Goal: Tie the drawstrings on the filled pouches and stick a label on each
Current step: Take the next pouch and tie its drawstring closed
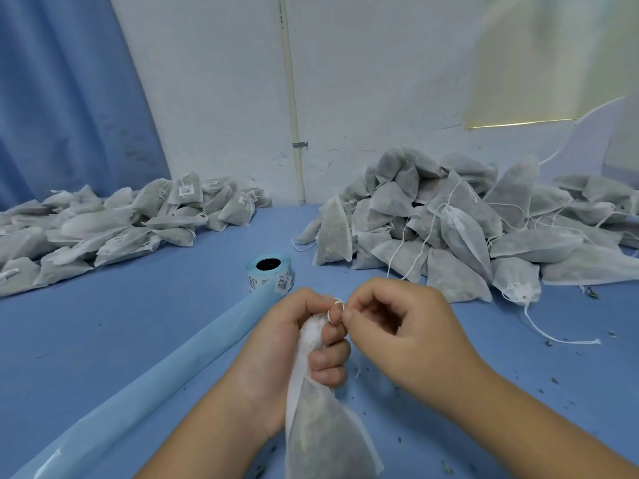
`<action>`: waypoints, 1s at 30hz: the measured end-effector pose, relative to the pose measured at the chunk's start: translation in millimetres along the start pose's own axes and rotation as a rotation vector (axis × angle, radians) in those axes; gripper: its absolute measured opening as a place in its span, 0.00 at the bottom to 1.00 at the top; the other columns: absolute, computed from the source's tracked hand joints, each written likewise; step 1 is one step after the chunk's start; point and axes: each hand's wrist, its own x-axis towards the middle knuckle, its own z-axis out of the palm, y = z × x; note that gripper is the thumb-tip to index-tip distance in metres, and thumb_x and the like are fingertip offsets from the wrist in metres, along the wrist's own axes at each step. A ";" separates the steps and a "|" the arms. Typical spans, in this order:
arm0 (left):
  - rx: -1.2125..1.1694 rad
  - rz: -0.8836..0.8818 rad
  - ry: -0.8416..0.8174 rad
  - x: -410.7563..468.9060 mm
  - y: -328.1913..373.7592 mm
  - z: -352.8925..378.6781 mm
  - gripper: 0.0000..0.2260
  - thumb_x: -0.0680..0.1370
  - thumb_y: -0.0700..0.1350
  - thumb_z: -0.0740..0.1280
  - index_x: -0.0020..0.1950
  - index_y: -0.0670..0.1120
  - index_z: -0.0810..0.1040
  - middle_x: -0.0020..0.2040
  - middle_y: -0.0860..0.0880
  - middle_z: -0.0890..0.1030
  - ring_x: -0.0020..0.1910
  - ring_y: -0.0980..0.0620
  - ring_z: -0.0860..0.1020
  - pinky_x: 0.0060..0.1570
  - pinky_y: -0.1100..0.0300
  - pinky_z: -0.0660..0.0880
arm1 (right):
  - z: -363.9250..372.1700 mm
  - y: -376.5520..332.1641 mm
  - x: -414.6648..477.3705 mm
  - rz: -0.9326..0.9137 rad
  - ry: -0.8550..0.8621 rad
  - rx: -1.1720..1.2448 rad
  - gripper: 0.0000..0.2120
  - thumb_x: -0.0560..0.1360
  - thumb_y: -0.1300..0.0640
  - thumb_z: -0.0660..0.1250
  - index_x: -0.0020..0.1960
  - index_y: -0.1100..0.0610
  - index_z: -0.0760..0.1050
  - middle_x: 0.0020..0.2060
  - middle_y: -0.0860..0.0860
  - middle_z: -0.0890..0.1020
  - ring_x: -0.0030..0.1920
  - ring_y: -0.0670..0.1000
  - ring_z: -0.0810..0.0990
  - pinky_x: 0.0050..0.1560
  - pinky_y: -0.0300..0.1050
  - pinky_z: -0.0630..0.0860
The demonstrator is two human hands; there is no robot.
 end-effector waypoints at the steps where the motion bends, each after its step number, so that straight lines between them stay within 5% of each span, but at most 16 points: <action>1: 0.020 0.018 0.006 0.5 -0.5 0.0 0.07 0.69 0.44 0.64 0.30 0.45 0.72 0.28 0.51 0.64 0.20 0.56 0.59 0.20 0.66 0.57 | 0.9 1.4 0.3 0.062 -0.011 0.041 0.06 0.69 0.60 0.70 0.34 0.55 0.78 0.25 0.46 0.74 0.26 0.44 0.68 0.28 0.36 0.67; 13: 0.444 0.160 0.105 3.2 2.7 -4.0 0.06 0.65 0.45 0.63 0.27 0.48 0.72 0.27 0.48 0.68 0.21 0.53 0.61 0.23 0.64 0.59 | -6.6 -1.1 8.3 0.424 -0.197 0.278 0.12 0.71 0.63 0.67 0.31 0.53 0.79 0.25 0.51 0.75 0.26 0.48 0.71 0.27 0.38 0.67; 18: 0.590 0.182 0.115 -2.3 4.0 -4.0 0.05 0.66 0.46 0.64 0.30 0.47 0.74 0.29 0.47 0.69 0.23 0.51 0.63 0.26 0.63 0.61 | -8.0 2.5 8.7 0.450 -0.261 0.270 0.05 0.66 0.56 0.68 0.34 0.57 0.79 0.25 0.52 0.76 0.29 0.52 0.70 0.30 0.42 0.65; 26: 0.687 0.294 0.248 -1.0 2.8 -4.3 0.11 0.75 0.41 0.67 0.32 0.47 0.78 0.30 0.48 0.74 0.22 0.51 0.67 0.24 0.63 0.65 | -10.7 7.0 10.6 0.453 -0.299 0.257 0.04 0.58 0.50 0.65 0.30 0.50 0.76 0.23 0.48 0.75 0.30 0.51 0.71 0.31 0.42 0.66; 30: 0.699 0.313 0.261 -1.8 2.9 -2.2 0.06 0.68 0.48 0.69 0.32 0.48 0.79 0.31 0.49 0.75 0.22 0.51 0.67 0.24 0.62 0.65 | -11.5 8.7 11.7 0.463 -0.223 0.311 0.02 0.62 0.54 0.65 0.32 0.52 0.75 0.27 0.50 0.78 0.31 0.52 0.74 0.32 0.43 0.68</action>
